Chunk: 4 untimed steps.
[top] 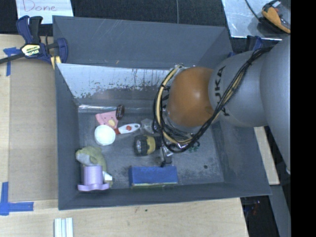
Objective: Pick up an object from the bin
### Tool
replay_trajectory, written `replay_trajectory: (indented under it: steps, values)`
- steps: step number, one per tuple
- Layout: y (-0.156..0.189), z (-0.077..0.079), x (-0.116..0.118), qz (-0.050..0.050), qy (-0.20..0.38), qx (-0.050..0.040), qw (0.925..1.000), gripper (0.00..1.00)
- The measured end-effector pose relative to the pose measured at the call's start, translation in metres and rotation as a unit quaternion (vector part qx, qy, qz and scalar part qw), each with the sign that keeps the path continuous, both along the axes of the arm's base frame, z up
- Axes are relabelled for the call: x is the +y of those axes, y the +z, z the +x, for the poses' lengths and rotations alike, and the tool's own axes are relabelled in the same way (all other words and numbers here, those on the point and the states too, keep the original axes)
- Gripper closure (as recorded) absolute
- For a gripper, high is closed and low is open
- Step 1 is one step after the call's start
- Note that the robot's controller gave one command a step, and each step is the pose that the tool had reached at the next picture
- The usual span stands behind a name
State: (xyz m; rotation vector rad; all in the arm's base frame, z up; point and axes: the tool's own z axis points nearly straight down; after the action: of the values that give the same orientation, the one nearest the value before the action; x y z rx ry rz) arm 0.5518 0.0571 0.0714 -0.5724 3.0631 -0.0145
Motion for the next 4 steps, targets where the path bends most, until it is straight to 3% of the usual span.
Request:
replay_trajectory:
  steps: [1, 3, 4]
  values:
    - [0.0, 0.025, -0.03, 0.002, -0.056, 0.0076, 0.9984, 1.0]
    - [0.02, 0.023, -0.03, 0.002, -0.056, 0.0102, 0.9984, 1.0]
    - [0.065, 0.022, -0.03, 0.002, -0.057, 0.0116, 0.9983, 1.0]
